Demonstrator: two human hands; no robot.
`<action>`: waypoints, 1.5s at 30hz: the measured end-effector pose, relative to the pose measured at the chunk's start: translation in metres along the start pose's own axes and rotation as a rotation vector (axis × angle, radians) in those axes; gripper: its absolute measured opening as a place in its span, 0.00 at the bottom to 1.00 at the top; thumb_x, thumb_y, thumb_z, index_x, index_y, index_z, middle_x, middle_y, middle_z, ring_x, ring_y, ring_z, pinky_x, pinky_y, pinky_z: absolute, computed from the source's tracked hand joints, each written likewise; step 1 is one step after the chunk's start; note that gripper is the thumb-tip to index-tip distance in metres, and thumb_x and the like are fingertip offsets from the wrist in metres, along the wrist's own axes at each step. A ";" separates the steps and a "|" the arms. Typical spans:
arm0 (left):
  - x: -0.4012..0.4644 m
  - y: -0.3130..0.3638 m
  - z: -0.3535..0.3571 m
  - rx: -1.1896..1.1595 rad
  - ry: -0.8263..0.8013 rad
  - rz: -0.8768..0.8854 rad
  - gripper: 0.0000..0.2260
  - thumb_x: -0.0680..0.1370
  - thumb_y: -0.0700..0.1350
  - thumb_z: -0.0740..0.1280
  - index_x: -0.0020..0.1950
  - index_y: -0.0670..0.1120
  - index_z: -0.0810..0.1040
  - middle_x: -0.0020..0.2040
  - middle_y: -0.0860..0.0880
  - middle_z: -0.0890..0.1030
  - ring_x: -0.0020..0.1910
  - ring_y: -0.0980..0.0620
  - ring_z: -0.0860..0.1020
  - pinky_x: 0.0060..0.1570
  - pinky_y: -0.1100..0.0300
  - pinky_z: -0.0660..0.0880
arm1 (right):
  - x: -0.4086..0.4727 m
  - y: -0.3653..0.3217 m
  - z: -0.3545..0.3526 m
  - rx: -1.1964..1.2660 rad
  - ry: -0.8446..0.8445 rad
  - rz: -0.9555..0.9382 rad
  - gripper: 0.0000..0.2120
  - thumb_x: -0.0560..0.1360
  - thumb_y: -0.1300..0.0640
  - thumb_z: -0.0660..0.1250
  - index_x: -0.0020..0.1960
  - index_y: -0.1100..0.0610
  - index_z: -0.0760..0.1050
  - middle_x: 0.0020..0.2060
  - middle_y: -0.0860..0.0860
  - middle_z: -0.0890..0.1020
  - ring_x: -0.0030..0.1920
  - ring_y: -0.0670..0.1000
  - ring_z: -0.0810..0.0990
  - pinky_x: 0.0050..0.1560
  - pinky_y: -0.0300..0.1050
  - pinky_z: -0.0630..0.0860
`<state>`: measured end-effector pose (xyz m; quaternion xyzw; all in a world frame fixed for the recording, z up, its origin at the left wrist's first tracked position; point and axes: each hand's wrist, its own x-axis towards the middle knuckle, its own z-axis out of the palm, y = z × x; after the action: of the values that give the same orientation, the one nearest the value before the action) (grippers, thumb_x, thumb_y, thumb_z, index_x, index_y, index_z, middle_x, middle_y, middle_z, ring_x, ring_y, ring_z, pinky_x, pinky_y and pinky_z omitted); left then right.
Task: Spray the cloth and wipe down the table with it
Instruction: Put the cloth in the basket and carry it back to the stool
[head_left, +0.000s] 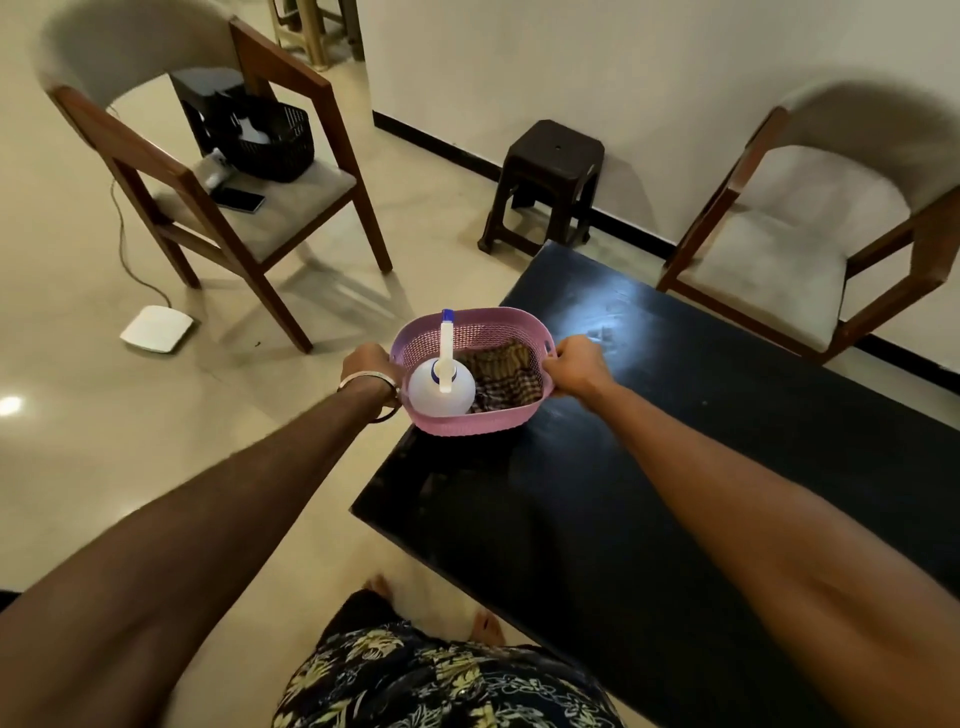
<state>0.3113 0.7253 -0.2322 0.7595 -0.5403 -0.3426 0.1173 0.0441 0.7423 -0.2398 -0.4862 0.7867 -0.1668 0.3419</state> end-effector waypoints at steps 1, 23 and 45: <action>0.007 -0.001 -0.004 -0.006 -0.007 0.005 0.09 0.74 0.42 0.68 0.44 0.36 0.82 0.42 0.38 0.84 0.41 0.40 0.82 0.40 0.55 0.77 | 0.003 -0.004 0.003 0.017 -0.007 0.003 0.09 0.67 0.60 0.65 0.35 0.66 0.78 0.32 0.61 0.83 0.37 0.60 0.85 0.40 0.60 0.84; 0.277 -0.016 -0.134 0.111 -0.187 0.241 0.11 0.75 0.45 0.70 0.46 0.37 0.82 0.43 0.39 0.83 0.43 0.40 0.82 0.44 0.53 0.78 | 0.108 -0.195 0.106 0.109 0.141 0.226 0.08 0.77 0.59 0.70 0.50 0.65 0.79 0.42 0.59 0.85 0.39 0.53 0.86 0.43 0.52 0.85; 0.497 0.121 -0.119 0.193 -0.248 0.275 0.11 0.76 0.42 0.67 0.50 0.34 0.81 0.47 0.37 0.83 0.48 0.37 0.81 0.49 0.53 0.78 | 0.335 -0.242 0.077 0.233 0.179 0.338 0.10 0.78 0.55 0.70 0.53 0.62 0.79 0.45 0.56 0.83 0.41 0.53 0.85 0.32 0.39 0.81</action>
<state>0.3883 0.2078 -0.2735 0.6382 -0.6797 -0.3608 0.0223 0.1574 0.3390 -0.2769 -0.2881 0.8594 -0.2395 0.3479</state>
